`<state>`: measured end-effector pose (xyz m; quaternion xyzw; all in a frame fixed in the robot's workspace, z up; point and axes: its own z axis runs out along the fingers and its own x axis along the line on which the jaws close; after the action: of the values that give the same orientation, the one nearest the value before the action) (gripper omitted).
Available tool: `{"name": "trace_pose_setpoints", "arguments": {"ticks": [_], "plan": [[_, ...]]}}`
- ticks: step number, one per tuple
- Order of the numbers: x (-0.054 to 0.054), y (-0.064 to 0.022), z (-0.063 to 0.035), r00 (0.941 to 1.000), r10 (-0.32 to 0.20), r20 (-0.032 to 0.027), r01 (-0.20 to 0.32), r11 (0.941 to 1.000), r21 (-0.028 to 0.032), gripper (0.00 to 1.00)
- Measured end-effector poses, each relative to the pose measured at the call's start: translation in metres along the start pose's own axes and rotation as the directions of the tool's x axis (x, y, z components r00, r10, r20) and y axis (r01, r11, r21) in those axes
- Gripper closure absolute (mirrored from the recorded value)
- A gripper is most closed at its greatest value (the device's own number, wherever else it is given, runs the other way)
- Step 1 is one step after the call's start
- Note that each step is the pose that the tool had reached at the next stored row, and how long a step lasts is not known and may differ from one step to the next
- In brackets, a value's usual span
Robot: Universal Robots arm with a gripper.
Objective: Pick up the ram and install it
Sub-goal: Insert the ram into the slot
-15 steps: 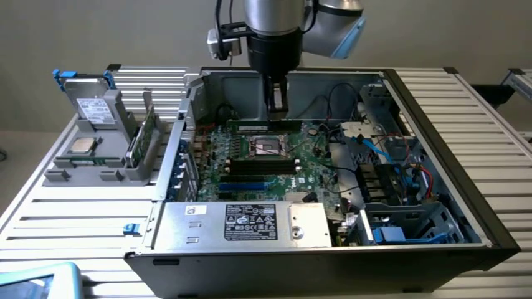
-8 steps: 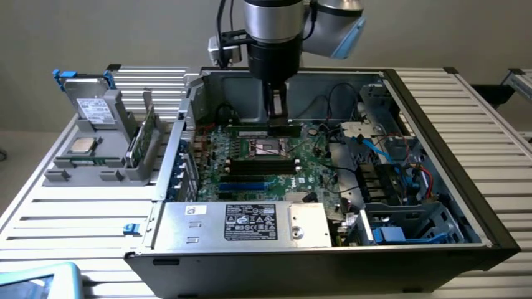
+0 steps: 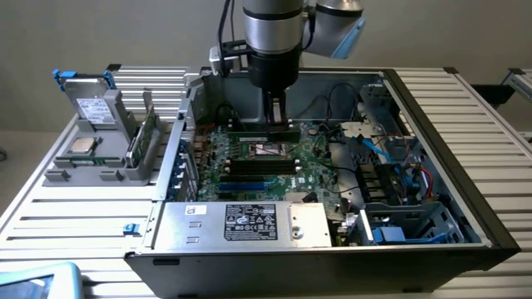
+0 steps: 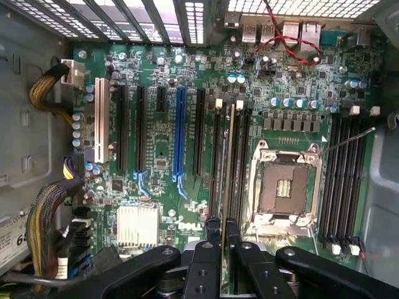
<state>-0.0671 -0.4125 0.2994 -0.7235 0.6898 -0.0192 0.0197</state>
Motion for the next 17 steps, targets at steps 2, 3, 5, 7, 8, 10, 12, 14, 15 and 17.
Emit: {"name": "trace_pose_setpoints", "arguments": {"ticks": [2, 3, 5, 7, 8, 10, 12, 14, 15, 17], "plan": [[0.000, 0.0002, 0.0037, 1.0000, 0.000, -0.0004, 0.000, 1.0000, 0.0000, 0.85], [0.000, 0.0003, 0.0055, 1.0000, 0.000, -0.0006, 0.000, 1.0000, 0.0000, 0.85], [0.000, 0.0005, 0.0092, 1.0000, -0.001, -0.0010, 0.001, 1.0000, 0.0000, 0.85], [0.000, 0.0007, 0.0127, 1.0000, -0.001, -0.0017, 0.001, 1.0000, -0.0001, 0.85], [0.000, 0.0008, 0.0145, 1.0000, -0.001, -0.0021, 0.001, 1.0000, -0.0002, 0.85], [0.000, 0.0010, 0.0181, 1.0000, -0.001, -0.0028, 0.001, 1.0000, -0.0002, 0.85], [0.000, 0.0012, 0.0218, 1.0000, -0.001, -0.0037, 0.001, 1.0000, -0.0002, 0.85], [0.000, 0.0014, 0.0254, 1.0000, -0.001, -0.0047, 0.001, 1.0000, -0.0003, 0.85], [0.000, 0.0015, 0.0272, 1.0000, -0.002, -0.0052, 0.002, 1.0000, -0.0003, 0.85], [0.000, 0.0017, 0.0309, 1.0000, -0.002, -0.0064, 0.002, 1.0000, -0.0003, 0.85]]}}
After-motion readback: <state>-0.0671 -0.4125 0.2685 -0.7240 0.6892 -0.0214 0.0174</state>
